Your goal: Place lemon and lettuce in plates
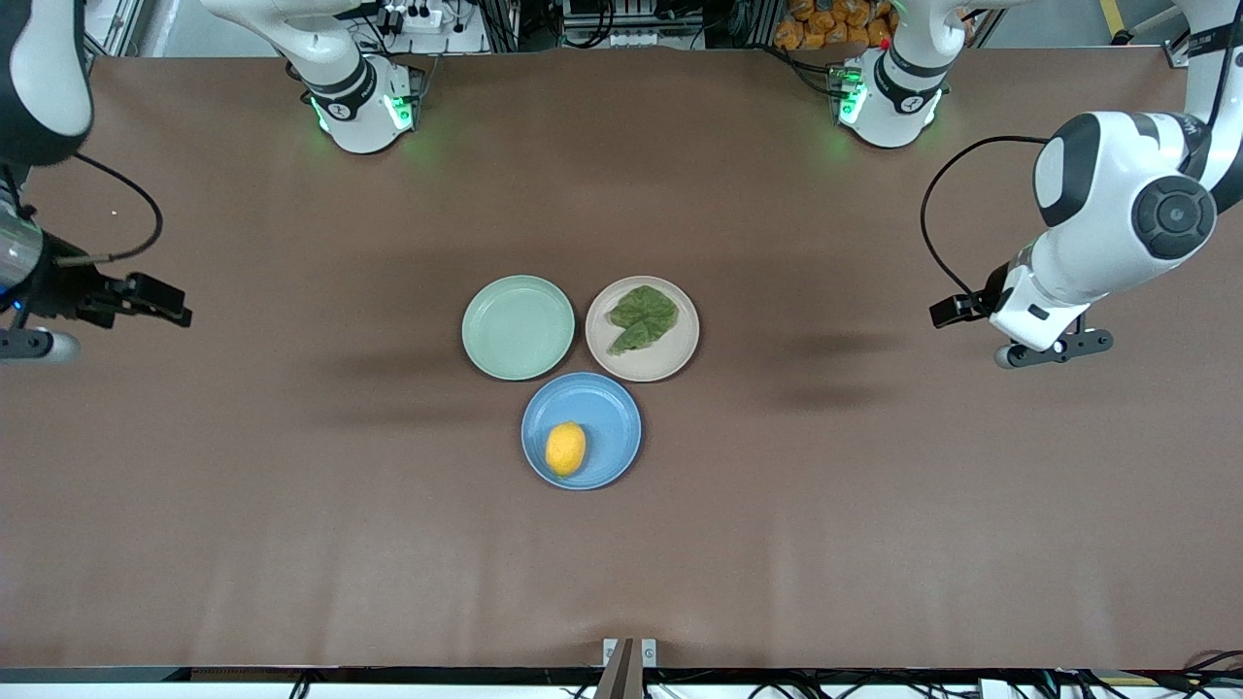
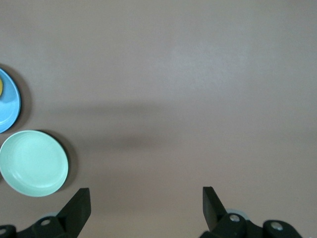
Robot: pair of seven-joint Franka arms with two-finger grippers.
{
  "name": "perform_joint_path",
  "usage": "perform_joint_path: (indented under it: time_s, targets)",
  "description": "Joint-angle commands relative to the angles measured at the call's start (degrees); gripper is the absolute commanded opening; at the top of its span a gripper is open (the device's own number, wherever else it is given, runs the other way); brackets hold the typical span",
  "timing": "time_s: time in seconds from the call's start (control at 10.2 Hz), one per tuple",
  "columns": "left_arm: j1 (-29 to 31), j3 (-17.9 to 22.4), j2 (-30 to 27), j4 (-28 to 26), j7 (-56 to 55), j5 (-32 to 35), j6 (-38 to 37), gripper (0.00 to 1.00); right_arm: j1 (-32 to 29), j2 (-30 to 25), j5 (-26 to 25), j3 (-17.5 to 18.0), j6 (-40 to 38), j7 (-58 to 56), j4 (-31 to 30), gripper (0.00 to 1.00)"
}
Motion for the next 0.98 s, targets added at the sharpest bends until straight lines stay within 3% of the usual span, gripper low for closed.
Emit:
perform_joint_path:
  time_s: [0.0, 0.2, 0.59, 0.88]
  targets:
    - [0.7, -0.8, -0.9, 7.0, 1.1, -0.4, -0.6, 1.00, 0.3, -0.9, -0.8, -0.7, -6.3, -0.3, 4.0, 1.00]
    - [0.3, -0.8, -1.7, 12.2, 1.1, 1.0, -1.6, 1.00, 0.3, -2.1, -0.8, -1.2, -8.7, 0.0, 5.5, 1.00]
    - [-0.5, -0.8, -6.0, 22.8, 6.9, 0.3, -16.3, 1.00, 0.3, -3.5, -0.7, -1.2, -11.5, 2.3, 7.4, 1.00]
    - [-0.6, -1.1, -9.1, 23.6, 7.2, 0.4, -21.4, 1.00, 0.4, -3.9, -0.7, -1.0, -11.2, 3.2, 7.0, 1.00]
